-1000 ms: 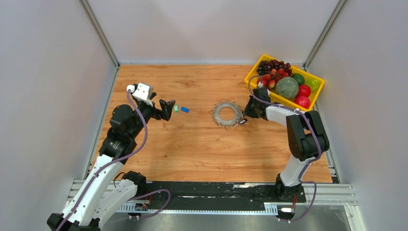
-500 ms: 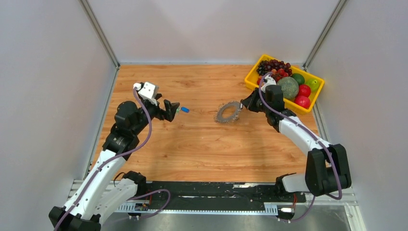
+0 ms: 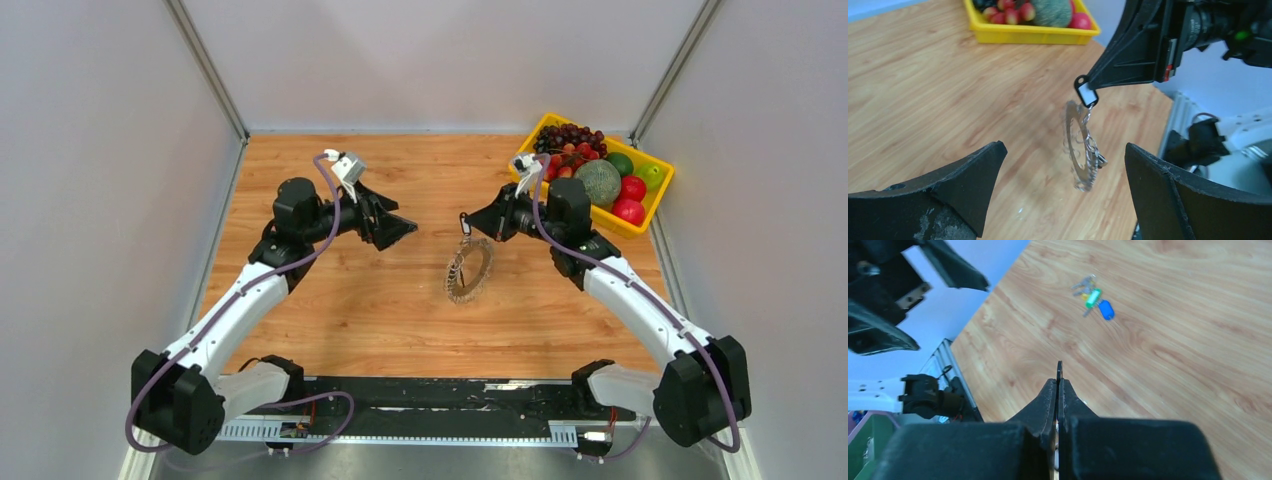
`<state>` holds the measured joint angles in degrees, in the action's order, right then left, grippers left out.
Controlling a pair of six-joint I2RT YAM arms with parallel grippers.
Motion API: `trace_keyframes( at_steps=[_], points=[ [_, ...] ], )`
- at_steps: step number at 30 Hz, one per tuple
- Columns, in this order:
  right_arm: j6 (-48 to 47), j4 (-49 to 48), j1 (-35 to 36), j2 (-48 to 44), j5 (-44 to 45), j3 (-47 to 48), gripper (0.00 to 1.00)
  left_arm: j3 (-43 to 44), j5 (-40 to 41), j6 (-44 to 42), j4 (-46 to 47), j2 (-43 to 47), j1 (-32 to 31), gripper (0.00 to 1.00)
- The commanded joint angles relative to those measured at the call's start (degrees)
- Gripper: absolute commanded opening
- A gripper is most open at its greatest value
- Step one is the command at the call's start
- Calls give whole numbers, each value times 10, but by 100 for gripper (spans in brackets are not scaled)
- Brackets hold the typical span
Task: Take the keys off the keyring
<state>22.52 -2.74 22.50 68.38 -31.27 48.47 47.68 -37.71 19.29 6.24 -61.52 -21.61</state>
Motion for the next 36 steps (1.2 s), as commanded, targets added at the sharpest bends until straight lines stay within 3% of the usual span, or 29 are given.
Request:
trace_keyframes(
  at_steps=[1,8,16,22,29,31,33,34,36],
  points=[
    [2,-41,10,-34,-88,62,0,53,-142,72,100,-34,2,100],
    [29,-39,27,-40,-130,113,0,24,-190,145,242,-57,-14,100],
    [50,-40,86,-24,-115,167,0,-11,-206,156,303,-43,-37,96],
    [47,-40,131,-11,-92,183,0,-12,-194,154,303,-34,-37,86],
    [43,-40,162,6,-72,189,0,-15,-218,202,356,-37,-37,62],
    [42,-40,166,8,-69,192,0,-15,-224,207,363,-37,-37,50],
    [42,-40,167,10,-67,195,0,-14,-231,209,367,-37,-37,25],
    [42,-40,168,11,-64,196,3,-12,-234,208,368,-38,-37,7],
    [42,-40,168,8,-56,195,25,-11,-233,206,367,-36,-37,1]
  ],
)
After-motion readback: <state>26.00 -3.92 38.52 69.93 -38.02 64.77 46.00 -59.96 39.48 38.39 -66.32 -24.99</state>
